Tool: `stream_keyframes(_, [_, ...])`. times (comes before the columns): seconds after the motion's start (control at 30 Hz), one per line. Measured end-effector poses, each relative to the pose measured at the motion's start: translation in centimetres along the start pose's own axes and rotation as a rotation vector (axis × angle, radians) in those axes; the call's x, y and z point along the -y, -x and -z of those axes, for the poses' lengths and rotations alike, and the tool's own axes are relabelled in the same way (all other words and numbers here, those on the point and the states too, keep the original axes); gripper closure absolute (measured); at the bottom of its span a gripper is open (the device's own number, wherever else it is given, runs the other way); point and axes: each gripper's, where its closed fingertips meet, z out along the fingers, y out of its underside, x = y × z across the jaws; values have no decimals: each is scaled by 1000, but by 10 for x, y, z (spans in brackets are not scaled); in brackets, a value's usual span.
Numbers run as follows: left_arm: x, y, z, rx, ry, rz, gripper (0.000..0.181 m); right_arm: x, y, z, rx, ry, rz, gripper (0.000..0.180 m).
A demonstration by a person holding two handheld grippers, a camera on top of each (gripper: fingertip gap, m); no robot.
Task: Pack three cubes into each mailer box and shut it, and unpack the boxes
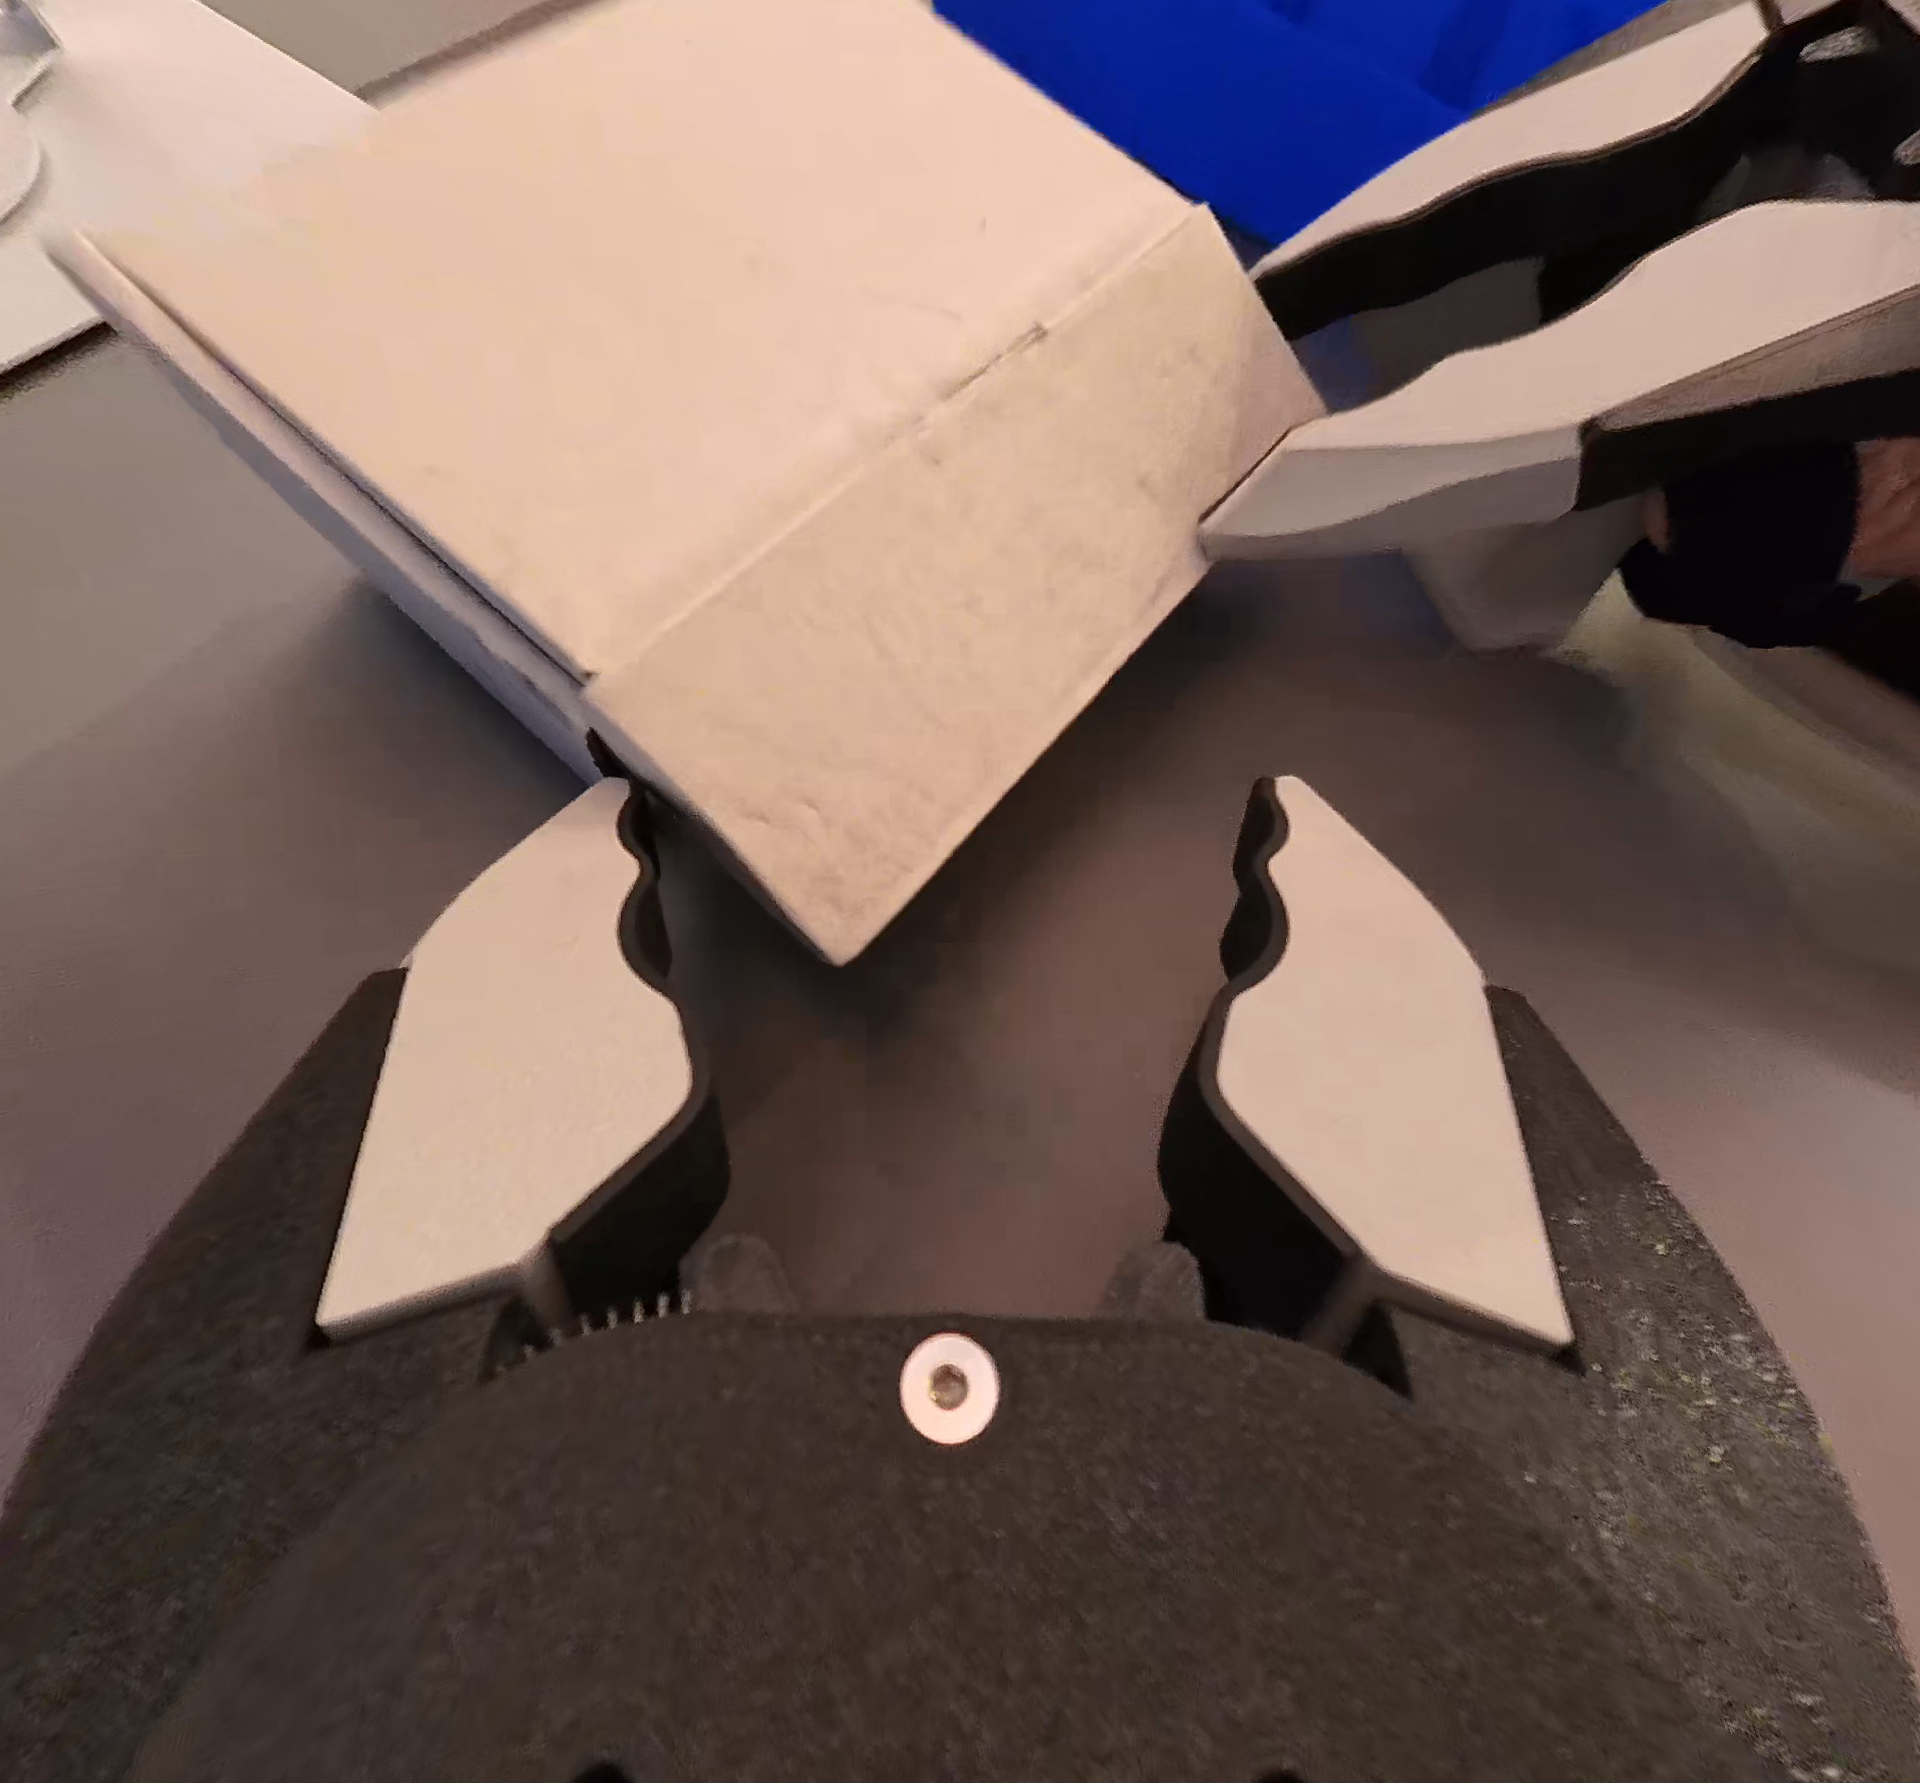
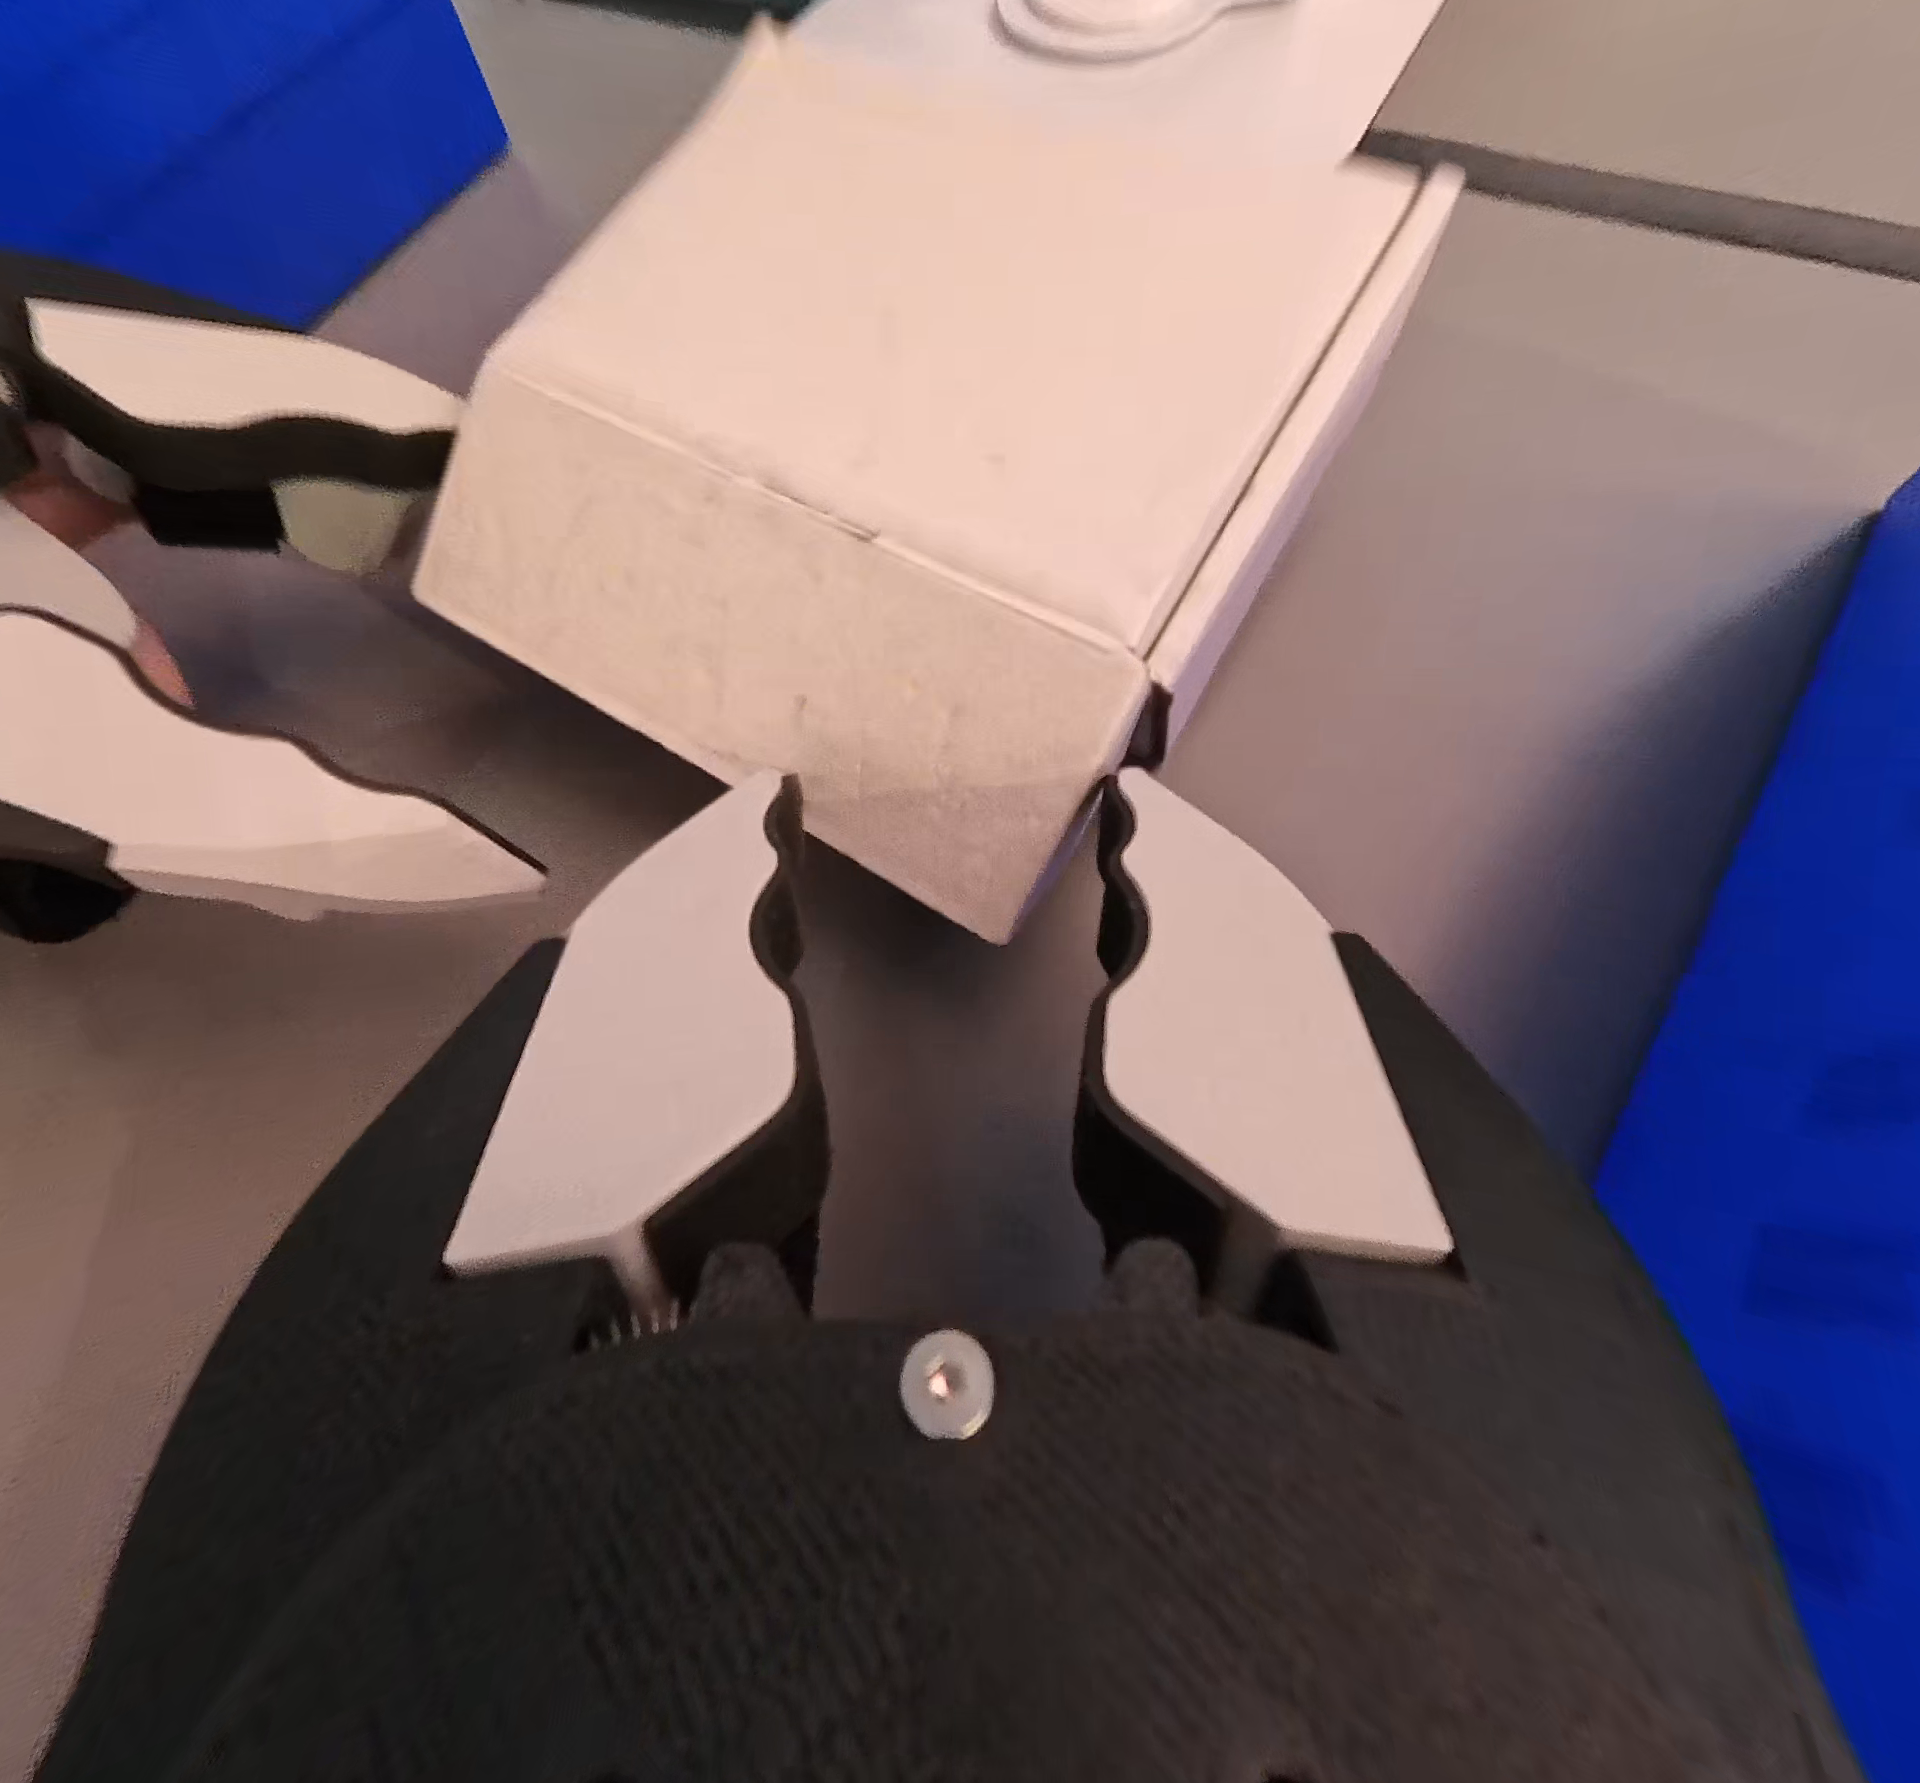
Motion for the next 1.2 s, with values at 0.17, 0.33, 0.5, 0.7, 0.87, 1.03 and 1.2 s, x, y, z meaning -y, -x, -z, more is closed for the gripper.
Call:
stream_keyframes(0.17, [-5, -1, -5, -3, 44, -11, 75, -17, -7, -10, -108, 106, 129, 123])
stream_keyframes(0.33, [-3, 3, -9, 20, 50, -27, 71, -13, -7, -11, -116, 80, 116, 122])
stream_keyframes(0.5, [-1, 7, -10, 33, 46, -22, 74, -2, -11, -5, -93, 8, 28, 121])
stream_keyframes(0.7, [-1, 11, -11, 52, 50, -28, 76, 0, -17, -1, -92, -13, 12, 117])
stream_keyframes(0.87, [-5, 22, -13, 103, 80, -28, 74, 2, -18, -10, -126, -36, 35, 109])
stream_keyframes(1.03, [0, 33, -20, 109, 85, -15, 69, 10, -33, -23, -227, -37, 63, 102])
stream_keyframes(1.2, [7, 39, -28, 97, 79, -29, 63, 8, -33, -39, -148, 24, 35, 96])
